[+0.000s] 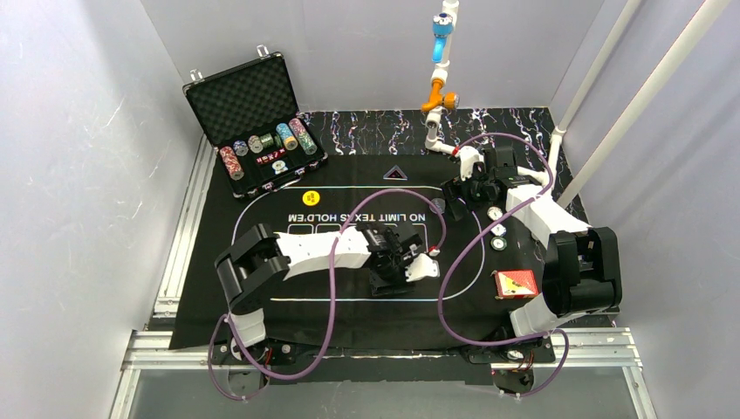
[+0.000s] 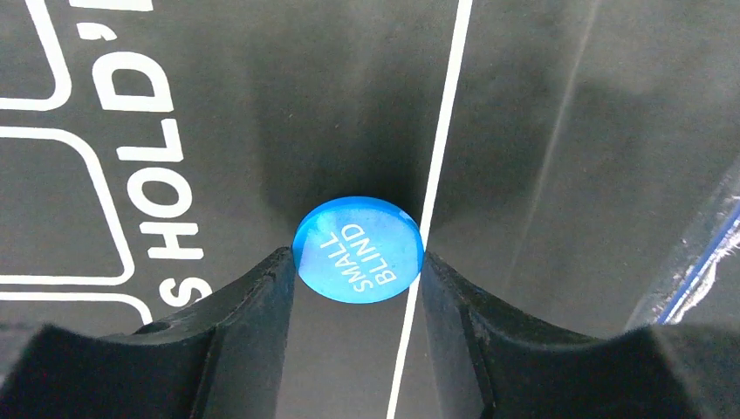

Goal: Distribute texas hold em gaming equipment

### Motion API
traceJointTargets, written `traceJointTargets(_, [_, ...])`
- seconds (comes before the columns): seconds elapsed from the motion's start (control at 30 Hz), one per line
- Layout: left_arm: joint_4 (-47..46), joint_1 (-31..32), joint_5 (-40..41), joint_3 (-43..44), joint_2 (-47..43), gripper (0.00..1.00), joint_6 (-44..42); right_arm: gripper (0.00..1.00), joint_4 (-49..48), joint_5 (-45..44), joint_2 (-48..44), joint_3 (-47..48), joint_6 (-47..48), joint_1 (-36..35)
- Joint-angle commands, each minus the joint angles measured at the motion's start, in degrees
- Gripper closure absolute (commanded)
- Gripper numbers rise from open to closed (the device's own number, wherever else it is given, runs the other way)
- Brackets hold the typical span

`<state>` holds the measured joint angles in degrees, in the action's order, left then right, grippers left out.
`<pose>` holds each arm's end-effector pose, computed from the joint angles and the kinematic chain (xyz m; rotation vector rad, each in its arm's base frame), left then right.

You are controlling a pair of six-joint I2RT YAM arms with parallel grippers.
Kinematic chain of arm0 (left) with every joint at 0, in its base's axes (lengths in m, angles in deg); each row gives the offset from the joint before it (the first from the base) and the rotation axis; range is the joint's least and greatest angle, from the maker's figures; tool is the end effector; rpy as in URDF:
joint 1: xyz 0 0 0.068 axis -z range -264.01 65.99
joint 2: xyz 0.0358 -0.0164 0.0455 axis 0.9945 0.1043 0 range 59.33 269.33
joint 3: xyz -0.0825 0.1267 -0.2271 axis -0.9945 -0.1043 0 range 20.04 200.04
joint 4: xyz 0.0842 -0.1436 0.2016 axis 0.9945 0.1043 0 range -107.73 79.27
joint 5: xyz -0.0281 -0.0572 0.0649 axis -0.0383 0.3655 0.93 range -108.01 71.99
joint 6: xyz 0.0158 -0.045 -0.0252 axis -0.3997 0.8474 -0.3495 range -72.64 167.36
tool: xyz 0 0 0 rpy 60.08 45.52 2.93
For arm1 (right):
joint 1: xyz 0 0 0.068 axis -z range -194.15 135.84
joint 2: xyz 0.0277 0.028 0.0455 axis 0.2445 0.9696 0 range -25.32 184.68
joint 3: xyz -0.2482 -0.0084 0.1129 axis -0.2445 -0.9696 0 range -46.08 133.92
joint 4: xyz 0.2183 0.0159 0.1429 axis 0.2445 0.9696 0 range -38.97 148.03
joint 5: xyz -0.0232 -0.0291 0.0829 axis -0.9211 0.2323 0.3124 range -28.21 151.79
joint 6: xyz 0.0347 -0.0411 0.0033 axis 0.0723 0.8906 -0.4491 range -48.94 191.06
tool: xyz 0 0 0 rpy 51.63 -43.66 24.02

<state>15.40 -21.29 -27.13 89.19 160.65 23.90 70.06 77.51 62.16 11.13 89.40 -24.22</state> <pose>0.1584 -0.3198 0.1935 1.9206 1.9822 -0.4103 0.3142 0.0655 0.2235 -0.7088 2.2988 0.2665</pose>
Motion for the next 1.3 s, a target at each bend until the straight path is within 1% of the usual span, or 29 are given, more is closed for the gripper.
traceJointTargets(0.0, [-0.8, 1.3, 2.2, 2.1, 1.9, 0.66, 0.6, 0.02, -2.2, -0.2, -1.4, 1.3, -0.2, 0.6])
traceJointTargets(0.1, [-0.8, 1.3, 2.5, 2.4, 2.9, 0.65, 0.5, 0.02, -2.1, -0.1, -1.4, 1.5, -0.2, 0.6])
traceJointTargets(0.23, [-0.5, 1.4, 1.8, 1.7, 3.5, 0.59, 0.0, 0.02, -2.1, -0.1, -1.3, 1.5, -0.1, 0.6])
traceJointTargets(0.4, [1.6, 1.4, 1.6, 1.1, 2.3, 0.24, -1.1, 0.02, -1.9, 0.1, -1.1, 1.5, 0.0, 0.7])
traceJointTargets(0.43, [2.1, 1.3, 1.7, 0.9, 1.6, 0.19, -1.4, 0.02, -2.0, 0.1, -1.1, 1.5, -0.1, 0.7])
traceJointTargets(0.5, [3.6, 0.1, 0.1, 1.0, -0.7, 0.13, -1.5, 0.02, -2.0, 0.3, -1.0, 1.6, -0.1, 0.7])
traceJointTargets(0.6, [5.7, -3.7, -4.4, 1.5, -4.3, 0.07, -1.5, 0.02, -1.7, 0.8, -0.7, 1.8, -0.1, 0.7])
traceJointTargets(0.7, [6.9, -10.2, -7.5, 2.5, -8.0, 0.06, -0.1, 0.02, -1.5, 1.3, -0.6, 1.8, 0.0, 0.7])
traceJointTargets(0.77, [7.1, -16.9, -9.2, 4.0, -9.2, 0.08, 1.1, 0.02, -1.4, 1.7, -0.5, 1.7, 0.2, 0.7])
traceJointTargets(0.83, [7.2, -24.3, -9.7, 6.3, -8.6, 0.12, 2.4, 0.02, -1.3, 2.1, -0.2, 1.8, 0.3, 0.7])
traceJointTargets(0.87, [7.0, -27.9, -9.1, 7.7, -7.8, 0.14, 3.4, 0.02, -1.2, 2.1, 0.0, 1.9, 0.4, 0.7])
traceJointTargets(0.93, [5.4, -34.7, -4.4, 10.1, -5.7, 0.16, 7.3, 0.02, -1.1, 2.1, 0.2, 2.0, 0.5, 0.7])
traceJointTargets(1.0, [2.9, -38.5, -0.1, 11.5, -4.2, 0.16, 11.0, 0.02, -1.1, 2.1, 0.1, 2.0, 0.5, 0.7])
traceJointTargets(1.03, [1.5, -41.3, 0.6, 11.7, -3.2, 0.16, 12.7, 0.02, -1.1, 2.1, 0.1, 2.1, 0.5, 0.7])
traceJointTargets(1.13, [-0.7, -46.2, 1.7, 12.9, -0.7, 0.16, 17.6, 0.02, -1.0, 2.1, 0.2, 2.1, 0.7, 0.7])
traceJointTargets(1.27, [-3.8, -48.0, 4.7, 12.6, 1.0, 0.16, 21.1, 0.02, -1.1, 1.8, 0.3, 2.1, 0.8, 0.7])
